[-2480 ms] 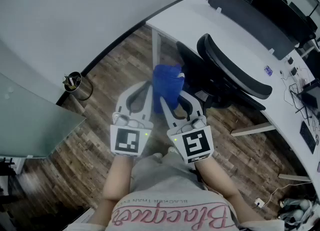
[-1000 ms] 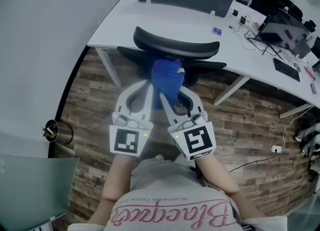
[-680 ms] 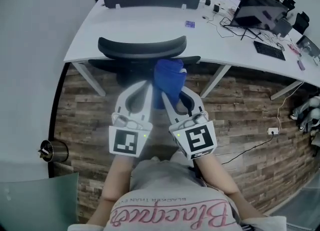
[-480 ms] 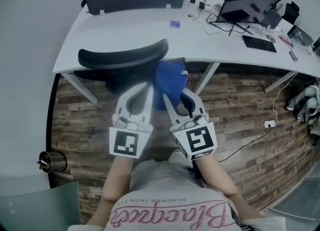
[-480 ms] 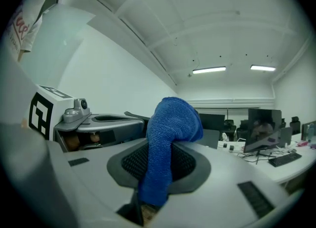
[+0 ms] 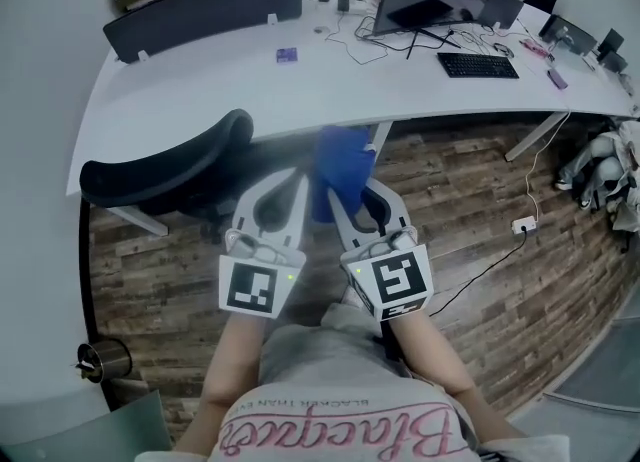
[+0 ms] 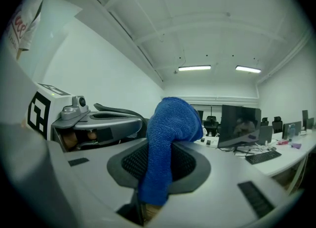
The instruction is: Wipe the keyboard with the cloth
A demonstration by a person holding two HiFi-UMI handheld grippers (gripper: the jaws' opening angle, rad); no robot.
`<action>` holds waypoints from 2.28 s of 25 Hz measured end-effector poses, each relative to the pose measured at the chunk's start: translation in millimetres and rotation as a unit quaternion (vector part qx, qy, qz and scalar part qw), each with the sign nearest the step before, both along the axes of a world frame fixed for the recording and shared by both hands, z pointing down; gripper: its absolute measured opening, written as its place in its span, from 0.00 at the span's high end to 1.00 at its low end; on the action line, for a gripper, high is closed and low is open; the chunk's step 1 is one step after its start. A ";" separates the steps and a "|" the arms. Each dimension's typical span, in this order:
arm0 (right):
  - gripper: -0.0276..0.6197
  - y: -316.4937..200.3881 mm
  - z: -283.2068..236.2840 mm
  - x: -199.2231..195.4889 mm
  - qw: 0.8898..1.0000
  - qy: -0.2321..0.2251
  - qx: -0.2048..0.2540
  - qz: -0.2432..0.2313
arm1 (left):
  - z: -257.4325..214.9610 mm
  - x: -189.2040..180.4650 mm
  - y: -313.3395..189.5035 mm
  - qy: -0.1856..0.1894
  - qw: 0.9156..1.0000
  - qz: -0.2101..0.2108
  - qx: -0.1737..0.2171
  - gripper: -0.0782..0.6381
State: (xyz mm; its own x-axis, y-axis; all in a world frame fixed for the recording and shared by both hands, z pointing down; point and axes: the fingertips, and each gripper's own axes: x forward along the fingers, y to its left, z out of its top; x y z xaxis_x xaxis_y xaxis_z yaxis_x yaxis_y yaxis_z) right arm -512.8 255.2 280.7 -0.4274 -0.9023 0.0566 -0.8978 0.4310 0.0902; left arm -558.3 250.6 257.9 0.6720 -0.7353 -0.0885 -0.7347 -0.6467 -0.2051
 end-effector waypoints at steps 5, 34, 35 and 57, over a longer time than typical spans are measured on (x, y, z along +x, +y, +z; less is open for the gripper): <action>0.82 -21.4 6.0 63.8 1.000 0.004 -0.004 0.024 | 2.0 63.5 -25.5 -0.002 1.000 0.023 -0.002 0.88; 0.82 -95.1 29.1 290.1 0.986 0.013 -0.023 0.164 | 23.8 293.6 -114.4 0.006 0.987 0.161 -0.024 0.88; 0.82 -100.1 28.7 296.3 0.985 0.013 -0.023 0.169 | 22.8 300.1 -120.3 0.007 0.986 0.166 -0.023 0.88; 0.82 -252.0 36.6 431.3 0.964 0.018 -0.042 0.262 | 23.7 447.0 -280.0 0.002 0.962 0.273 -0.031 0.88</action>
State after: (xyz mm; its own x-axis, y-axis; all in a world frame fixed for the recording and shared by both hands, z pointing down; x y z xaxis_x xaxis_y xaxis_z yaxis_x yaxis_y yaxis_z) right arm -81.5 3.2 317.2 0.0898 -0.9853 0.1453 -0.9912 -0.0742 0.1097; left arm -111.2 -29.3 281.7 0.9591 -0.2770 -0.0584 -0.2828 -0.9470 -0.1522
